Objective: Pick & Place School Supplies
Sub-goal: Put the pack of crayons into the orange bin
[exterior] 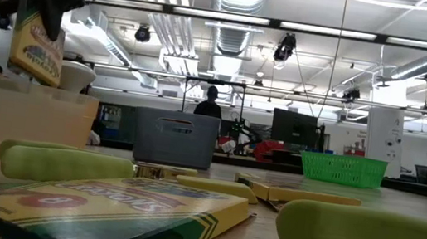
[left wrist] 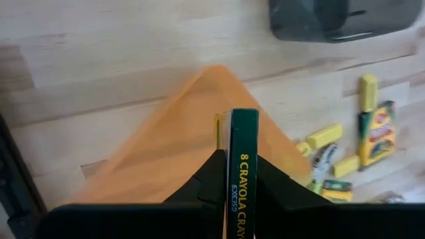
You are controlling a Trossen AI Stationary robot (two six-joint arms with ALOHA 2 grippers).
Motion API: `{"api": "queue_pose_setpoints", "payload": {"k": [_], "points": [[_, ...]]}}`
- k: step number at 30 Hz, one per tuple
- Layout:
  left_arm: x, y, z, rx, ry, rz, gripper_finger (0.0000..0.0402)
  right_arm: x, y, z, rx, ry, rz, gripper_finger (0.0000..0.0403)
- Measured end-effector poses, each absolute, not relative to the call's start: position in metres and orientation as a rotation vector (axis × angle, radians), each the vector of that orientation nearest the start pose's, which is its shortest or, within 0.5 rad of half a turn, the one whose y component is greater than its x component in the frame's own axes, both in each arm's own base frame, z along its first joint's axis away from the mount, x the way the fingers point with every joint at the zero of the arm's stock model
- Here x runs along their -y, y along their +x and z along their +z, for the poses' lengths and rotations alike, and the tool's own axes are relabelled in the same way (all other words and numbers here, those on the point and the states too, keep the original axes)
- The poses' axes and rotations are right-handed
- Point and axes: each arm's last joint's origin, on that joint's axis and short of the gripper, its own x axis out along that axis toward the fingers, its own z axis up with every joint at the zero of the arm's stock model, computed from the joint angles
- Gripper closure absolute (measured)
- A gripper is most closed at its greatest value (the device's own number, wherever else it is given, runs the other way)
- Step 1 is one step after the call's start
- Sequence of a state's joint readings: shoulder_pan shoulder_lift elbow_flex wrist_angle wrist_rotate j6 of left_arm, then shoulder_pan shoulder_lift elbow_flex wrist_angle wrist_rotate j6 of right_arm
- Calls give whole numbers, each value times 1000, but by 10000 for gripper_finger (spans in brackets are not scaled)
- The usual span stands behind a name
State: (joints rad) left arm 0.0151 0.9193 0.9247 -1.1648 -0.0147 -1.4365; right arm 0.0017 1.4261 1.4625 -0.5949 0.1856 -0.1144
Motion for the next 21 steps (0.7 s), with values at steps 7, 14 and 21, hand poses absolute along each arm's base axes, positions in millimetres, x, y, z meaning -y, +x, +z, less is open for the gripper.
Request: {"api": "queue_pose_setpoints", "payload": {"k": [7, 14, 21], "points": [[-2, 153, 261, -962, -1265, 849, 358, 5, 306, 383, -567, -163, -147, 32], [1, 166, 233, -945, -1348, 706, 359, 5, 306, 383, -567, -162, -148, 32], [4, 172, 217, -936, -1445, 576, 354, 5, 306, 383, -567, -162, -147, 32]]}}
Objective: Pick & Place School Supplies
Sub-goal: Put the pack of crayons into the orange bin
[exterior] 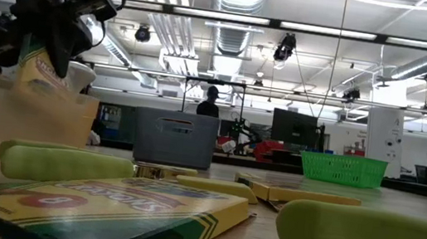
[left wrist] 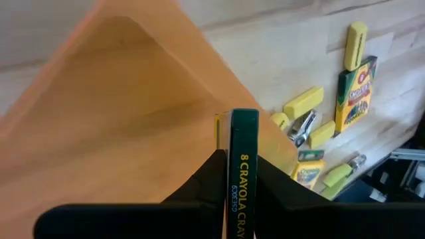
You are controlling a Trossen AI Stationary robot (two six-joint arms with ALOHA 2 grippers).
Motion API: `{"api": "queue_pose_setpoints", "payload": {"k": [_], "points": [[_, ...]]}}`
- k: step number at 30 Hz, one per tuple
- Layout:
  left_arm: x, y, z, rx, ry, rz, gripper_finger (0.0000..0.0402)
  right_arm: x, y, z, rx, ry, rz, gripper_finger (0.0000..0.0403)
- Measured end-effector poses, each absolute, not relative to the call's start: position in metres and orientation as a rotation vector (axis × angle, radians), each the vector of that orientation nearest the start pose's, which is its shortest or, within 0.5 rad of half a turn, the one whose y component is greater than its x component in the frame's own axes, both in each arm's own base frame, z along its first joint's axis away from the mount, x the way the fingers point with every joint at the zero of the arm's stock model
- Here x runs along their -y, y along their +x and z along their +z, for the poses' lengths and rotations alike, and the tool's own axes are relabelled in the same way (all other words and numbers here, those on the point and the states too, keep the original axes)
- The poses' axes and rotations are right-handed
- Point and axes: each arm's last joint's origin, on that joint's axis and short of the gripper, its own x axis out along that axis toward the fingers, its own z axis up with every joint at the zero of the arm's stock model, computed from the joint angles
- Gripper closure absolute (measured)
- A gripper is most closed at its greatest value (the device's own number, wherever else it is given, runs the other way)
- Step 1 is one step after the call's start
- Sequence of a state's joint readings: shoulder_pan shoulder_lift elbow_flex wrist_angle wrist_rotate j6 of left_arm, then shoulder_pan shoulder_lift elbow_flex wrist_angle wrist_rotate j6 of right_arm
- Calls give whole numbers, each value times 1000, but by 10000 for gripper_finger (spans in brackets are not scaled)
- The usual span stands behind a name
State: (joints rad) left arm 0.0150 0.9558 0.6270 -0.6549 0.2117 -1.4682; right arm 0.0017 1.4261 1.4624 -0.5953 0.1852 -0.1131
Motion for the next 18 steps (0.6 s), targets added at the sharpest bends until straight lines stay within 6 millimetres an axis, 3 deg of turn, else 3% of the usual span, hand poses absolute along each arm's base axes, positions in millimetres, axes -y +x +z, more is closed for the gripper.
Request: {"api": "queue_pose_setpoints", "payload": {"k": [18], "points": [[3, 172, 216, -933, -1455, 586, 351, 5, 306, 383, -566, -148, -151, 32]]}}
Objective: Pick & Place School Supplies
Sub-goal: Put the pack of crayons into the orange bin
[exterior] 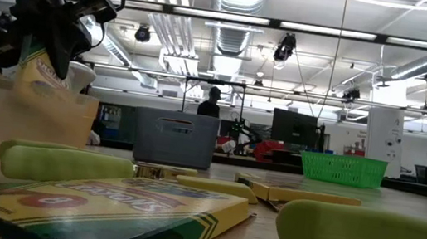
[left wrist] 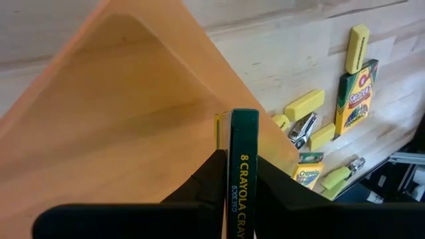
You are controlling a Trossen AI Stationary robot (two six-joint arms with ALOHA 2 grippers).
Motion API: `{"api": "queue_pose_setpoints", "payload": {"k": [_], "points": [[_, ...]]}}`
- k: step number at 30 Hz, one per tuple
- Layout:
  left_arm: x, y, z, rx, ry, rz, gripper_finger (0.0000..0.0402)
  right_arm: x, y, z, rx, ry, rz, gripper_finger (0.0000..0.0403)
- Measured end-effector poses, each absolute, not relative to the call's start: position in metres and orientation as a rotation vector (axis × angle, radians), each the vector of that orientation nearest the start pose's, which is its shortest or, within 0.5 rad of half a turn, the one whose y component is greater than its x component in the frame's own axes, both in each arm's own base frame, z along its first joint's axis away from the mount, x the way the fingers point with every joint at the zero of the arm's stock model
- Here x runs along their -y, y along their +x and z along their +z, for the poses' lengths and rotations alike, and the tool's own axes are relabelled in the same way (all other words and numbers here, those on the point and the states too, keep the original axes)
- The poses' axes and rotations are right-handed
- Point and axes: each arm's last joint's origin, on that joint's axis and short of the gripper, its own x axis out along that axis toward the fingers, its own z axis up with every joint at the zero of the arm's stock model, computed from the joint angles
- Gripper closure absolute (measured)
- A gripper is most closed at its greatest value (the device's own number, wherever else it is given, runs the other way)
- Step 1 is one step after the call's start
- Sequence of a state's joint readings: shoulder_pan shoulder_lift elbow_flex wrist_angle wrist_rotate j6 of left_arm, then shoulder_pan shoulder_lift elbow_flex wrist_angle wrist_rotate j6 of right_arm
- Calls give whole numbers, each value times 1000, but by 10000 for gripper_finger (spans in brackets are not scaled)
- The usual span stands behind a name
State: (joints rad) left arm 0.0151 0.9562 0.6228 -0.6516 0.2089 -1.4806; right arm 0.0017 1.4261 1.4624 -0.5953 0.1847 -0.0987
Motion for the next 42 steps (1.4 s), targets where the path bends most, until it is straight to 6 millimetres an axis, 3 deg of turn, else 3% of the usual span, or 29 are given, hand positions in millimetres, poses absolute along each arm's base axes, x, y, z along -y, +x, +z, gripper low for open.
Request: {"api": "queue_pose_setpoints", "payload": {"k": [42], "points": [[4, 165, 215, -973, -1459, 616, 345, 5, 306, 383, -565, -146, -151, 32]]}}
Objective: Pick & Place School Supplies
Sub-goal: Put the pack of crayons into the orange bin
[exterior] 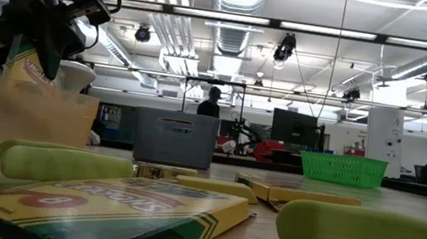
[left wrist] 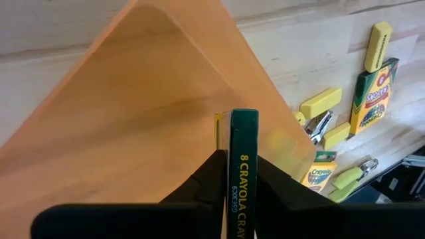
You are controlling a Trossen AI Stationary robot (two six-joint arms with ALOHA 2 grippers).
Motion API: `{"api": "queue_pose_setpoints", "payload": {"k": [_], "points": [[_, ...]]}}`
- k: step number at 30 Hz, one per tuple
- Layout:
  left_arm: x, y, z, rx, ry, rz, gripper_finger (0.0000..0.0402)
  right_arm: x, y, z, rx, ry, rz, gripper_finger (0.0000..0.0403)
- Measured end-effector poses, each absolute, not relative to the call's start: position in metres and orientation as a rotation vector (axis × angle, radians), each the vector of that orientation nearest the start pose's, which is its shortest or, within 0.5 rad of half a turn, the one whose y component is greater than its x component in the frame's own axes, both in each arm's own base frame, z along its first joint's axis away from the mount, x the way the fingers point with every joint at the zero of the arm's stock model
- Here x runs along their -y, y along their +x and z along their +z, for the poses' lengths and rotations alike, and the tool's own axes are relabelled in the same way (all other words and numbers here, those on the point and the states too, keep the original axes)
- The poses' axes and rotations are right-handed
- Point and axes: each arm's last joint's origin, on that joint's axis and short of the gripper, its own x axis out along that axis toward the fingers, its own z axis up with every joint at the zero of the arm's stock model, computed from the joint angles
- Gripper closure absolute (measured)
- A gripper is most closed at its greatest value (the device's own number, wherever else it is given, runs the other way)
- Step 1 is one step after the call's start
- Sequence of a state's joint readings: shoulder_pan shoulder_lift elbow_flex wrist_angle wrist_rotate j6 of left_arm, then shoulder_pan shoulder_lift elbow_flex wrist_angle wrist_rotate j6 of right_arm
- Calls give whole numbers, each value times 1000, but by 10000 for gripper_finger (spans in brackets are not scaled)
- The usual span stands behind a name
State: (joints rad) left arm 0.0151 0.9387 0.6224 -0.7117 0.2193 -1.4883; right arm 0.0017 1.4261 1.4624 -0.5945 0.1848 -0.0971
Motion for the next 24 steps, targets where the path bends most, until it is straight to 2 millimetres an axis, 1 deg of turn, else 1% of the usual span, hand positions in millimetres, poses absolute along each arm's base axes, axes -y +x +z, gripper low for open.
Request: {"api": "queue_pose_setpoints", "payload": {"k": [4, 12, 15, 19, 24], "points": [[4, 163, 218, -962, -1465, 594, 311, 5, 306, 383, -565, -146, -151, 32], [4, 158, 224, -928, -1484, 569, 205, 5, 306, 383, -565, -146, -151, 32], [4, 156, 226, -917, -1487, 560, 174, 5, 306, 383, -565, -146, -151, 32], [4, 150, 231, -904, -1509, 561, 153, 5, 306, 383, -565, -146, -151, 32], [4, 142, 243, -897, -1538, 576, 151, 5, 306, 383, -565, -146, -151, 32]]}}
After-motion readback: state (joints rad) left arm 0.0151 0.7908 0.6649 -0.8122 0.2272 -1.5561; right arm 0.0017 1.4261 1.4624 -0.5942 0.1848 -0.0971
